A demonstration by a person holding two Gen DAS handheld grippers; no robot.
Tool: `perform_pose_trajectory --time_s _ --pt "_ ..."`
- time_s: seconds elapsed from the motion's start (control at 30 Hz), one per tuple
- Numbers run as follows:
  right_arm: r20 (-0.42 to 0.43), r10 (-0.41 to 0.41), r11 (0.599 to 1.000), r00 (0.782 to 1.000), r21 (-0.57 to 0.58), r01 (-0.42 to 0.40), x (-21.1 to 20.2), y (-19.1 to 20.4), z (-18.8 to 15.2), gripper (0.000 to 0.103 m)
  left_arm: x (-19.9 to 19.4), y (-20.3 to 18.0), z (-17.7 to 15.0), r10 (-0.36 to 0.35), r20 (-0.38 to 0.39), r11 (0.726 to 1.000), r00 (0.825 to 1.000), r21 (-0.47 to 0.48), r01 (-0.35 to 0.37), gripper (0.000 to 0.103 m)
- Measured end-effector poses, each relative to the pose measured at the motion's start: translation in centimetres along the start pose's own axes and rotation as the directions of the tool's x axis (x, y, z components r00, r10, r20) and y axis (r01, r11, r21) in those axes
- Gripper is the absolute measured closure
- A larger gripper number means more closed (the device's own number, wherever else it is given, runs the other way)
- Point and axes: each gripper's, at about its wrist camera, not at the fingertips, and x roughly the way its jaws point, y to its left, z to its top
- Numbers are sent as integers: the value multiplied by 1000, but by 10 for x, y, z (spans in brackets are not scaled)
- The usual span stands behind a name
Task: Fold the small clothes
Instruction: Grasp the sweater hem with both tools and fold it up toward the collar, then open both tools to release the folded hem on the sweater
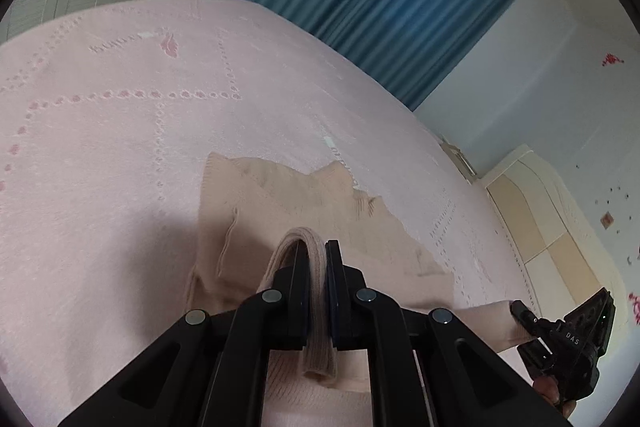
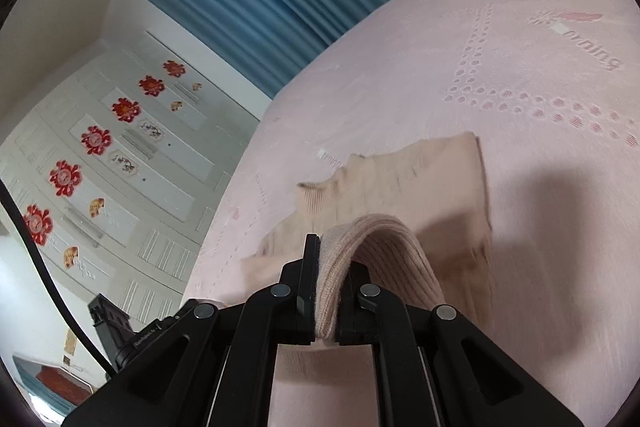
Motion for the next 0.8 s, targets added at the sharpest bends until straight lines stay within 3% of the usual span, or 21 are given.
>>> perform_pose_trajectory --time_s 0.3,0.33,0.4,0.43,0.47,0.5,0.7,0.8 --pt "-41 -89 996 995 9 89 87 -25 58 98 82 10 44 4 -49 998 999 -67 -8 95" --pt "-43 -103 995 994 5 103 94 -29 61 96 89 13 45 0 -67 996 998 -84 -5 90" --pt "-63 -129 991 990 -27 128 102 -34 63 86 98 20 44 6 -86 994 996 -108 -16 69" --pt "-91 -127 991 988 -61 121 107 -35 61 71 99 23 42 12 -84 993 996 -112 -22 51" --pt "-101 -118 991 988 -81 110 107 -36 58 64 99 26 40 8 -75 993 997 -116 -17 35" --pt "-98 -118 988 988 -107 108 106 -37 54 59 96 29 39 -1 -63 993 998 -118 -6 31" --pt "-108 -134 982 985 -148 117 95 -39 34 59 84 35 32 1 -61 992 998 -127 -8 31" --pt "-124 -136 981 983 -155 117 82 -36 20 59 71 30 19 38 -82 995 996 -89 -45 31"
